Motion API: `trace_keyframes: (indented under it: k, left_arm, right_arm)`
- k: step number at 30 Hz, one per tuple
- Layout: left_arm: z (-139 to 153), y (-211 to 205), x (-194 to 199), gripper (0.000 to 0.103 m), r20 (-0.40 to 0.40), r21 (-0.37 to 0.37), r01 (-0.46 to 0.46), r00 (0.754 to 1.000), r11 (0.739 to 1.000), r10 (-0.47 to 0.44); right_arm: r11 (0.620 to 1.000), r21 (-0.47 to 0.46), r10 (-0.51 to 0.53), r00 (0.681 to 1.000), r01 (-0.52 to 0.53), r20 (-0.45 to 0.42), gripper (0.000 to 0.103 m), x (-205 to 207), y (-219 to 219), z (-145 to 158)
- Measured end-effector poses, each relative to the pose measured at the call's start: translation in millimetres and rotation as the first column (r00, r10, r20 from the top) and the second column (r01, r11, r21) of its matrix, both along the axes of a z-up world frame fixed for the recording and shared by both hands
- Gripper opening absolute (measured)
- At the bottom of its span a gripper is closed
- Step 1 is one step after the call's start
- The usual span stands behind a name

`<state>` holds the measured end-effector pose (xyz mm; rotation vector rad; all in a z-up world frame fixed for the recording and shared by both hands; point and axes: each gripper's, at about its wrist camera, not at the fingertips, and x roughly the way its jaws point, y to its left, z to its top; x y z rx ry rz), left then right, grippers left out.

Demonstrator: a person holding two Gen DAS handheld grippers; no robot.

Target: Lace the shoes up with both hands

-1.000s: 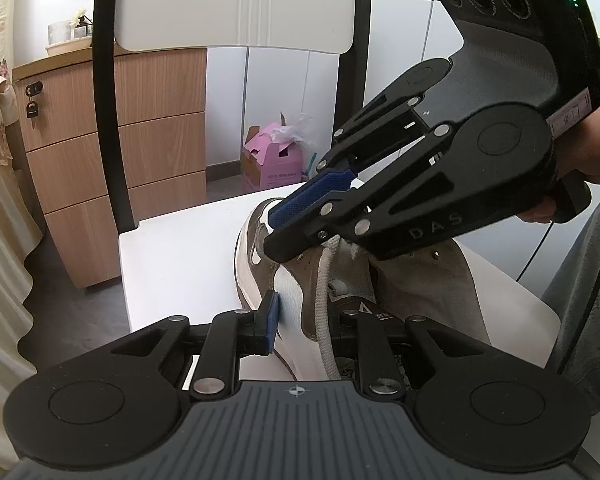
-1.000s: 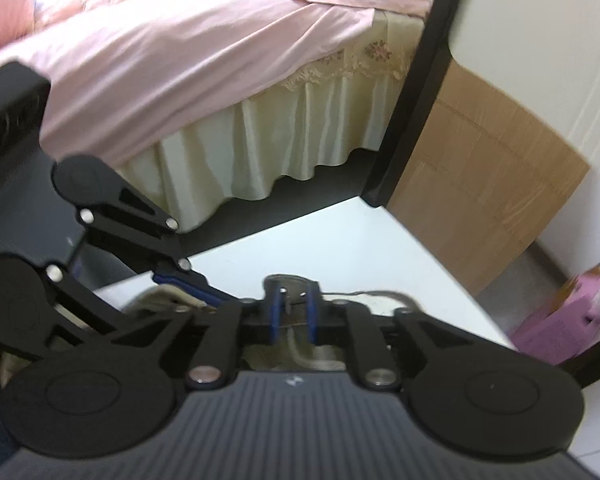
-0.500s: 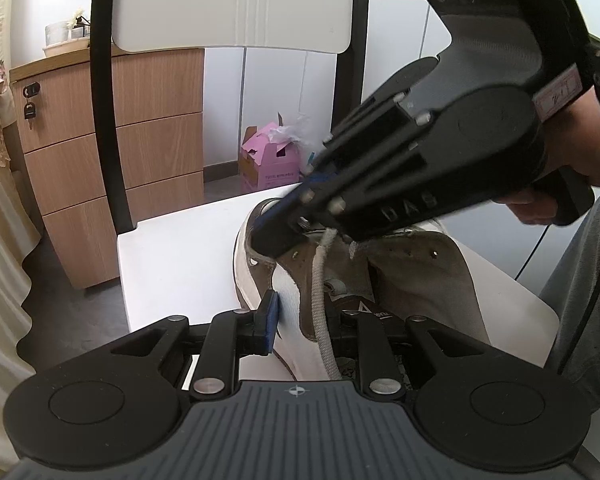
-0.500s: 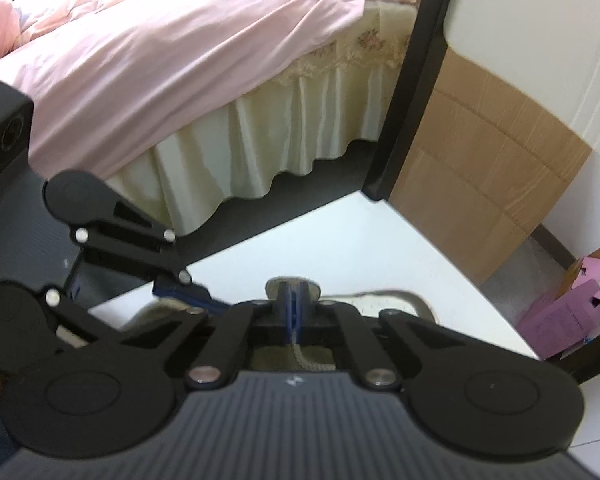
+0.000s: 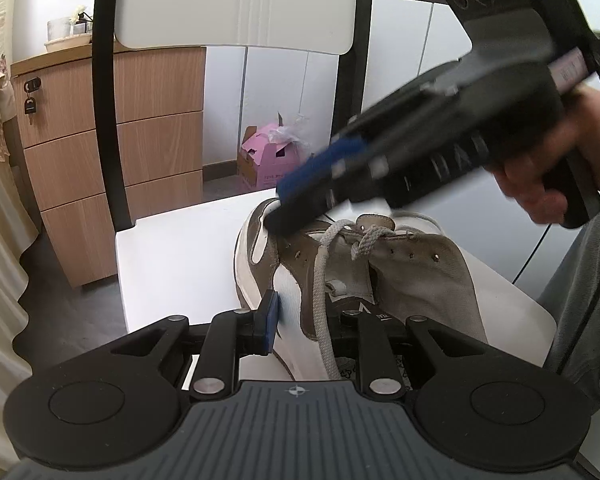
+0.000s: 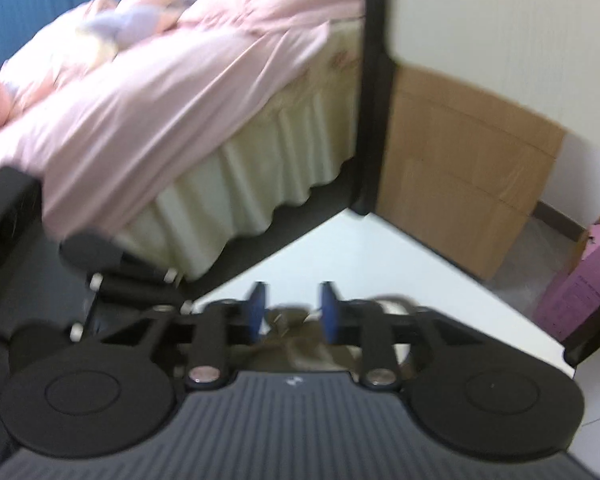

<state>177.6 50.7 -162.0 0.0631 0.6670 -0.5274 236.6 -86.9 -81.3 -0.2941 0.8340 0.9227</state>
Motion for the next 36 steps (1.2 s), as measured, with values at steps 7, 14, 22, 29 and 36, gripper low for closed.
trace_keyframes:
  k: [7, 14, 22, 29, 36]
  left_arm:
    - [-2, -1, -2, 0.023, 0.003, 0.002, 0.002, 1.0, 1.0, -0.002]
    - [-2, -2, -2, 0.023, 0.0, 0.0, 0.004, 1.0, 1.0, -0.004]
    - [-3, -2, -4, 0.023, -0.003, -0.008, -0.002, 1.0, 1.0, 0.002]
    - [-3, -2, -2, 0.023, -0.004, -0.006, 0.0, 1.0, 1.0, 0.0]
    - [-4, -2, 0, 0.023, -0.002, 0.0, 0.002, 1.0, 1.0, -0.002]
  right_arm:
    - [1.0, -0.005, -0.009, 0.999, 0.009, -0.045, 0.007, 6, 13, -12]
    - [0.973, 0.218, -0.073, 0.997, 0.076, -0.019, 0.0, 3, 7, 17]
    - [0.981, 0.133, -0.14, 0.99, 0.141, -0.016, 0.014, 8, -6, 18]
    - [0.997, 0.012, -0.071, 0.997, 0.071, 0.019, 0.027, -1, -1, 5]
    - [0.998, -0.06, -0.006, 1.0, 0.007, 0.015, 0.011, -5, 14, -9]
